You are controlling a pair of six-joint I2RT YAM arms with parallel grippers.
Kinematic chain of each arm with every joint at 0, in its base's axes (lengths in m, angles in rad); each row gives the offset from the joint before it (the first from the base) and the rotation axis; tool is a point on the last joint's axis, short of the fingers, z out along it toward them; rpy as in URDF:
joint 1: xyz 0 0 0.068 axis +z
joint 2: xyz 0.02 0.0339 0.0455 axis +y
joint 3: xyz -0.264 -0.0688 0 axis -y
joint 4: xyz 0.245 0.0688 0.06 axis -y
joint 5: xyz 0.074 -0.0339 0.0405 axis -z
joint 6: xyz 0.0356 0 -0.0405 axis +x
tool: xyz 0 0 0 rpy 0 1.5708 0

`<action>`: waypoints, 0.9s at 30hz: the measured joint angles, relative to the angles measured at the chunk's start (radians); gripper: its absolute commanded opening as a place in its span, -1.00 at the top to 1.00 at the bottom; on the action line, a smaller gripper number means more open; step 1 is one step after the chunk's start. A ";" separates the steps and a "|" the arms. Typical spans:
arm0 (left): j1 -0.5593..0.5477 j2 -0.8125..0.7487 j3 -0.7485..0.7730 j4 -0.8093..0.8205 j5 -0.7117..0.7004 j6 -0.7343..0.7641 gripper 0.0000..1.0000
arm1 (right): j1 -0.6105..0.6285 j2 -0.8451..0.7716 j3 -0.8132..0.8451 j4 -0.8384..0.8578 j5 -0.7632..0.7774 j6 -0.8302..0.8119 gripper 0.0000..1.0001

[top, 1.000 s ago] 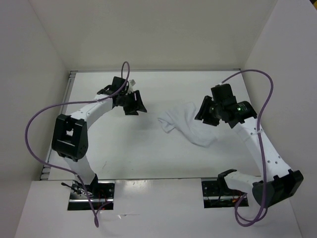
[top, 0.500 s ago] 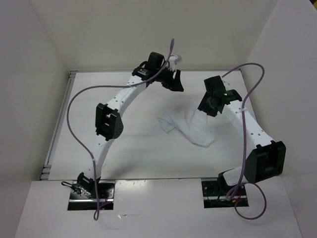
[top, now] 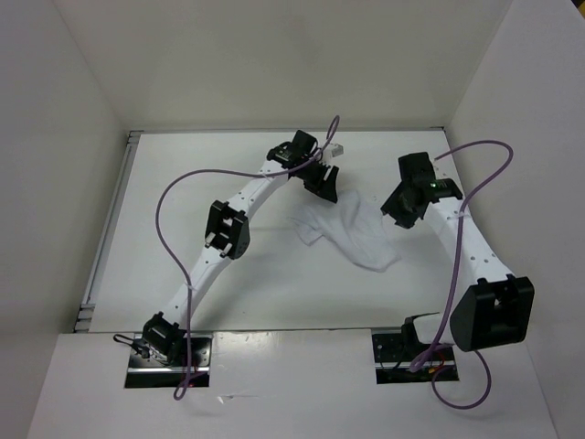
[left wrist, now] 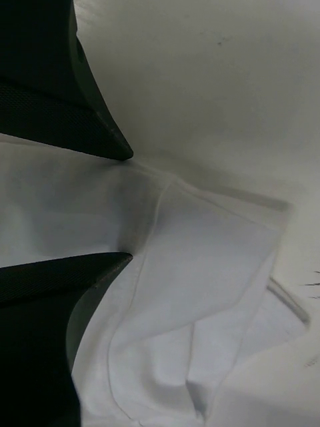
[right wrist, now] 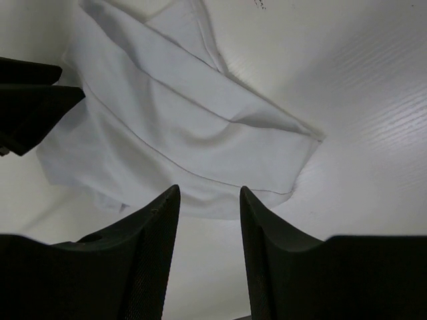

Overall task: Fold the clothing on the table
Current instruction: Move the skirt to the center of the board

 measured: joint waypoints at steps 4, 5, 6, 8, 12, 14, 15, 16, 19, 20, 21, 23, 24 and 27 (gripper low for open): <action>0.003 0.017 0.021 0.006 -0.037 -0.007 -0.19 | -0.010 -0.024 -0.014 0.000 -0.024 0.003 0.12; 0.003 0.017 0.022 0.006 -0.042 -0.010 0.03 | -0.010 -0.025 -0.016 -0.003 -0.027 0.005 0.12; 0.002 0.018 0.022 0.005 -0.050 -0.013 0.75 | -0.010 -0.025 -0.018 -0.003 -0.030 0.007 0.12; 0.001 0.020 0.017 -0.002 -0.065 -0.016 1.00 | -0.010 -0.025 -0.021 -0.003 -0.037 0.010 0.12; 0.001 -0.001 -0.050 0.014 -0.073 -0.024 1.00 | -0.018 -0.025 -0.024 -0.003 -0.048 0.010 0.12; 0.001 -0.061 -0.151 0.021 -0.080 -0.032 1.00 | -0.025 -0.025 -0.024 -0.002 -0.052 0.010 0.12; 0.001 -0.101 -0.221 0.029 -0.092 -0.036 1.00 | -0.030 -0.025 -0.024 -0.002 -0.059 0.010 0.12; 0.001 -0.150 -0.308 0.048 -0.104 -0.041 1.00 | -0.034 -0.025 -0.024 -0.001 -0.065 0.009 0.12; 0.008 -0.361 -0.657 0.119 -0.163 -0.089 1.00 | -0.047 -0.019 -0.023 0.008 -0.081 0.001 0.12; 0.014 -0.444 -0.785 0.147 -0.174 -0.120 1.00 | -0.051 -0.011 -0.023 0.014 -0.090 -0.003 0.12; 0.026 -0.534 -0.919 0.188 -0.183 -0.147 1.00 | -0.053 -0.001 -0.023 0.020 -0.098 -0.007 0.12; 0.067 -0.692 -1.126 0.221 -0.192 -0.195 1.00 | -0.057 0.034 -0.023 0.036 -0.121 -0.021 0.12; 0.090 -0.756 -1.200 0.238 -0.194 -0.209 1.00 | -0.058 0.057 -0.023 0.047 -0.132 -0.028 0.14; 0.164 -0.893 -1.354 0.282 -0.212 -0.243 1.00 | -0.060 0.127 -0.023 0.069 -0.156 -0.061 0.14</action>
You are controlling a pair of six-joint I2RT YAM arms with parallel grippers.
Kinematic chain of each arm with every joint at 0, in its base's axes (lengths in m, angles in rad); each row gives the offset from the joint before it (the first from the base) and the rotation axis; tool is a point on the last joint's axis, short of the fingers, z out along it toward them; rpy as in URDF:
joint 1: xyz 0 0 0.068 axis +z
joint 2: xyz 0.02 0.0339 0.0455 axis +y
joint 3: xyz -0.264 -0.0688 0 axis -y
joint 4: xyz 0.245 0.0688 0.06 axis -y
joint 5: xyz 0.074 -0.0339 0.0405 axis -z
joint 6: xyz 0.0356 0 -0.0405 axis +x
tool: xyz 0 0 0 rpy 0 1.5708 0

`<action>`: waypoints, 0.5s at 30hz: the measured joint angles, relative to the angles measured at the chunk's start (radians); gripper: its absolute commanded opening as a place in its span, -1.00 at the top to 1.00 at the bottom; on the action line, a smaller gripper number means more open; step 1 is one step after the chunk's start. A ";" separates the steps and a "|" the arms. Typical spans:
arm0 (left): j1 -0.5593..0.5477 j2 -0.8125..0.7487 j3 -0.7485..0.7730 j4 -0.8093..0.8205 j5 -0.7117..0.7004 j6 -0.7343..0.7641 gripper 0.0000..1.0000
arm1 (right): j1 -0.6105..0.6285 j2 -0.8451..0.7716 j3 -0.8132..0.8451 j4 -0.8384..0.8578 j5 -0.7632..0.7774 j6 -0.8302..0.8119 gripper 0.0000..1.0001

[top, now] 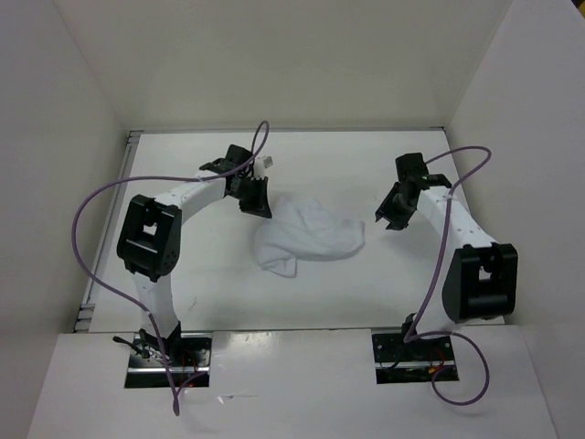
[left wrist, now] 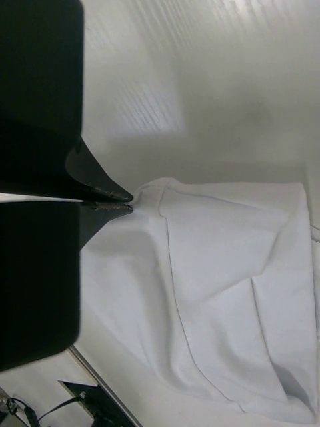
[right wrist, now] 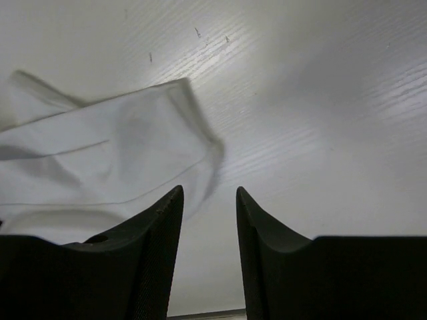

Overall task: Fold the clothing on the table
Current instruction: Move the skirt to the center of the board, then flatten the skirt out

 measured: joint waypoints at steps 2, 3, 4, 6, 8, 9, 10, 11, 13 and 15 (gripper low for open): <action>0.026 -0.028 -0.052 0.031 -0.005 -0.019 1.00 | 0.000 0.058 0.013 0.000 -0.011 -0.033 0.14; 0.026 -0.027 -0.068 0.045 -0.006 -0.026 1.00 | 0.000 0.087 0.025 0.002 -0.014 -0.051 0.14; 0.023 -0.025 -0.087 0.061 -0.005 -0.029 1.00 | 0.002 0.113 0.038 0.001 -0.015 -0.068 0.14; 0.010 -0.021 -0.113 0.065 -0.003 -0.037 0.96 | 0.011 0.166 0.075 0.000 -0.015 -0.104 0.14; 0.002 -0.018 -0.122 0.068 -0.002 -0.051 0.96 | 0.032 0.217 0.107 0.006 -0.014 -0.137 0.14; -0.003 -0.018 -0.122 0.070 -0.002 -0.053 0.96 | 0.050 0.240 0.119 0.013 -0.015 -0.150 0.14; -0.005 -0.018 -0.122 0.074 -0.002 -0.054 0.96 | 0.069 0.261 0.126 0.023 -0.017 -0.162 0.14; -0.006 -0.018 -0.122 0.079 -0.002 -0.054 0.96 | 0.090 0.280 0.129 0.033 -0.021 -0.173 0.14; -0.002 -0.018 -0.122 0.085 -0.002 -0.054 0.96 | 0.120 0.314 0.130 0.048 -0.029 -0.189 0.17; 0.003 -0.018 -0.122 0.086 -0.003 -0.054 0.96 | 0.138 0.341 0.129 0.058 -0.039 -0.200 0.20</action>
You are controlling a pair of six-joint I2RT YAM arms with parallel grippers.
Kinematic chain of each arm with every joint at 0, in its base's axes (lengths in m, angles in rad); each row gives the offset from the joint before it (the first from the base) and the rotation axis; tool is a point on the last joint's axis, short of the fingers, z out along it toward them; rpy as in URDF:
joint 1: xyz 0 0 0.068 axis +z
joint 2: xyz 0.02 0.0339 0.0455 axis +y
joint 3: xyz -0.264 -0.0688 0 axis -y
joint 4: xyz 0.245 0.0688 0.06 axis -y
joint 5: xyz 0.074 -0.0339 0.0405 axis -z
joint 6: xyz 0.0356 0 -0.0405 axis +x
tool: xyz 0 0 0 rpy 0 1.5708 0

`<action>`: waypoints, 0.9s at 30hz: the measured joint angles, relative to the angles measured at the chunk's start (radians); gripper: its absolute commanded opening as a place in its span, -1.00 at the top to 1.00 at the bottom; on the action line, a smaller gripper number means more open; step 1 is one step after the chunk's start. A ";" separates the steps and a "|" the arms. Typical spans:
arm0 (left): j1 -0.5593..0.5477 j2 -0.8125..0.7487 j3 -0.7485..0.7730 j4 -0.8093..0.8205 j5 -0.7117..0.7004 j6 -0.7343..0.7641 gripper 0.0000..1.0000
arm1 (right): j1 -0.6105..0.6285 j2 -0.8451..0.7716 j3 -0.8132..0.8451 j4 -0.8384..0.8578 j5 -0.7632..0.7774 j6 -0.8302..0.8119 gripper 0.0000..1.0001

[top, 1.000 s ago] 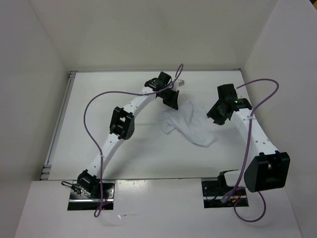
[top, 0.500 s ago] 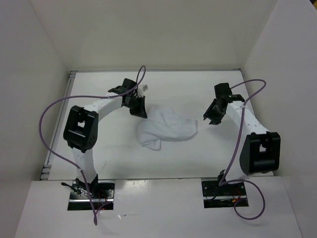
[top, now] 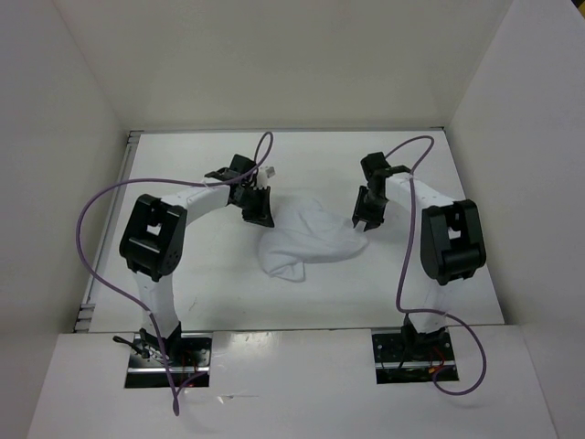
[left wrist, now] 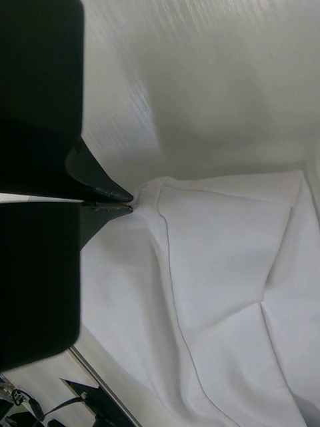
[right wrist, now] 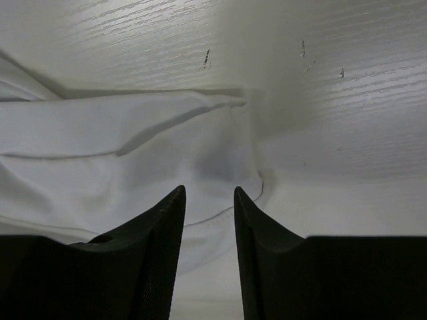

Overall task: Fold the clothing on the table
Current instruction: Flatten the skirt out

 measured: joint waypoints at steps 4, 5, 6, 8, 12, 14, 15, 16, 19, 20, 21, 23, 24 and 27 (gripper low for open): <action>0.012 0.000 0.000 0.001 0.000 0.000 0.96 | 0.000 0.025 0.000 0.011 0.016 -0.003 0.20; 0.013 0.000 0.000 0.001 0.000 0.000 0.96 | 0.000 0.026 0.000 0.012 0.024 -0.003 0.22; 0.015 0.000 0.000 0.001 0.000 0.001 0.96 | 0.000 0.026 0.000 0.013 0.035 -0.003 0.22; 0.019 0.000 0.000 0.001 0.000 0.001 0.96 | 0.000 0.026 0.000 0.014 0.055 -0.003 0.22; 0.021 0.000 0.000 0.001 0.000 0.001 0.96 | 0.000 0.039 0.000 0.017 0.077 -0.003 0.25; 0.021 0.000 0.000 0.001 0.000 0.001 0.96 | 0.000 0.061 0.000 0.022 0.078 -0.005 0.48; 0.022 0.000 0.000 0.000 0.000 0.001 0.96 | 0.000 0.079 0.000 0.025 0.078 -0.005 0.56; 0.023 0.000 0.000 0.001 0.000 0.001 0.96 | 0.001 0.097 0.000 0.028 0.077 -0.003 0.62; 0.029 0.000 0.000 0.000 0.000 0.002 0.99 | 0.004 0.112 0.007 0.034 0.065 -0.005 1.00; 0.031 0.000 0.000 0.001 0.000 0.002 0.99 | 0.005 0.113 0.008 0.034 0.066 -0.002 1.00; 0.033 0.000 0.000 0.001 0.000 0.002 0.99 | 0.005 0.113 0.008 0.033 0.069 0.002 1.00; 0.038 0.000 0.000 0.001 -0.001 0.003 1.00 | 0.006 0.108 0.008 0.031 0.079 0.008 1.00; 0.042 -0.002 -0.004 0.003 -0.005 0.004 1.00 | 0.005 0.104 0.008 0.029 0.091 0.010 1.00; 0.056 -0.022 -0.032 0.003 -0.024 0.003 1.00 | -0.004 0.084 0.004 0.024 0.131 0.019 1.00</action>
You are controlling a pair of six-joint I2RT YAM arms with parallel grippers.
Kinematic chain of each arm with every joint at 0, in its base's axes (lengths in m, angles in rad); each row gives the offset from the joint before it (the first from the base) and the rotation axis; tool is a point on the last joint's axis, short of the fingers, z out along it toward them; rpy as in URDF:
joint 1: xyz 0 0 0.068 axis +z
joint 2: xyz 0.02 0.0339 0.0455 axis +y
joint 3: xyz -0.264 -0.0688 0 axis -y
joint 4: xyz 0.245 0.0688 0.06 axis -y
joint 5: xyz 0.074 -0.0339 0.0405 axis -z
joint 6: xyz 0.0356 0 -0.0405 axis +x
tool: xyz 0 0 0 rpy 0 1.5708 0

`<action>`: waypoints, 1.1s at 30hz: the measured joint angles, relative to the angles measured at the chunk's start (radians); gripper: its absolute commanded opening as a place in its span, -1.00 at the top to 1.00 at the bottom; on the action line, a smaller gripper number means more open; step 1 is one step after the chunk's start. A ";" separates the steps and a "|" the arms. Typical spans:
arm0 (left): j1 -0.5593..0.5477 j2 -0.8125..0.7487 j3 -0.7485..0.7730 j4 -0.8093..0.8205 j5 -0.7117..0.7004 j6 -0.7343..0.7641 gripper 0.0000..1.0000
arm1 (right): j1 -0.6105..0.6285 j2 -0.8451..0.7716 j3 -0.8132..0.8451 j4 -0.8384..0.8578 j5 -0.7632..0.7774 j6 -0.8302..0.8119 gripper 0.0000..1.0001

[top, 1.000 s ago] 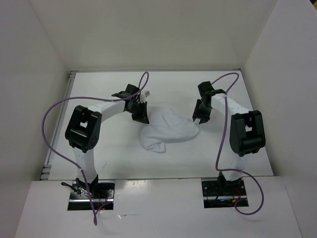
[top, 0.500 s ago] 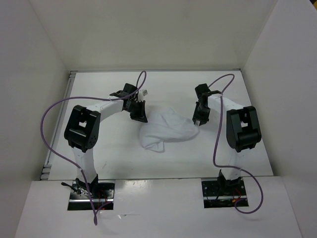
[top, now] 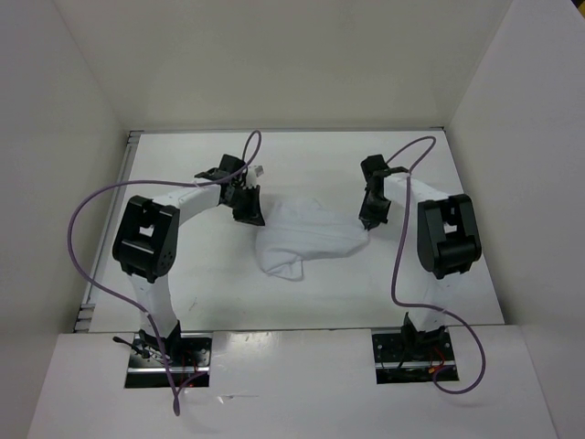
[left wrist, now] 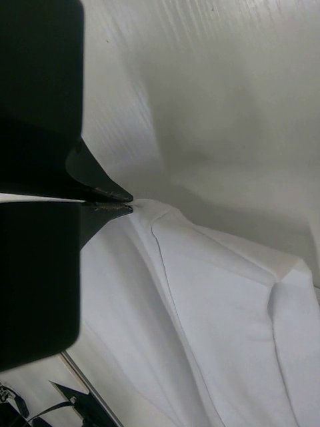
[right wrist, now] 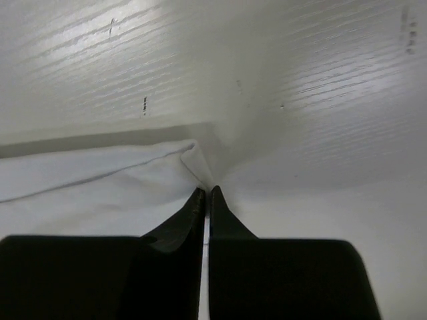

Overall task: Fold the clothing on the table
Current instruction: Flatten the skirt out

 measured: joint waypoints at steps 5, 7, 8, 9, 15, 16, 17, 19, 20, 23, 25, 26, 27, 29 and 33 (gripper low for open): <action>0.008 -0.013 -0.015 0.003 0.003 0.001 0.32 | -0.016 -0.037 -0.001 -0.002 0.027 0.032 0.52; 0.009 -0.013 -0.015 0.003 0.016 0.010 -0.40 | -0.017 -0.038 -0.001 -0.003 0.028 0.032 0.37; 0.011 -0.013 -0.015 0.005 0.025 0.005 -0.57 | -0.019 -0.038 -0.003 -0.003 0.029 0.031 0.26; 0.014 -0.013 -0.015 0.006 0.030 0.005 -0.63 | -0.022 -0.042 -0.005 -0.003 0.028 0.031 0.22; 0.019 -0.017 0.014 0.019 0.038 0.009 -0.65 | -0.029 -0.148 -0.010 -0.004 0.021 0.013 0.18; 0.021 -0.017 0.034 0.019 0.035 0.016 -0.63 | -0.029 -0.171 -0.010 -0.004 0.022 0.012 0.18; 0.024 -0.016 0.055 0.019 0.034 0.027 -0.59 | -0.029 -0.193 -0.010 -0.004 0.022 0.012 0.18; 0.024 0.002 0.120 0.019 0.033 0.052 -0.43 | -0.029 -0.219 -0.009 -0.004 0.022 0.011 0.18; 0.025 0.016 0.150 0.027 0.033 0.061 -0.39 | -0.029 -0.223 -0.008 -0.004 0.022 0.011 0.18; 0.027 0.068 0.208 0.051 0.040 0.106 -0.30 | -0.029 -0.221 -0.008 -0.008 0.021 0.010 0.18; 0.027 0.103 0.214 0.057 0.056 0.127 -0.25 | -0.029 -0.221 -0.008 -0.009 0.022 0.008 0.18; 0.027 0.122 0.214 0.054 0.064 0.135 -0.17 | -0.029 -0.221 -0.008 -0.010 0.022 0.007 0.18; 0.027 0.140 0.214 0.052 0.073 0.139 -0.13 | -0.029 -0.221 -0.009 -0.011 0.023 0.007 0.18; 0.027 0.174 0.214 0.051 0.091 0.157 -0.11 | -0.029 -0.221 -0.010 -0.013 0.024 0.005 0.18; 0.027 0.212 0.203 0.061 0.136 0.160 -0.11 | -0.029 -0.222 -0.010 -0.018 0.026 0.005 0.18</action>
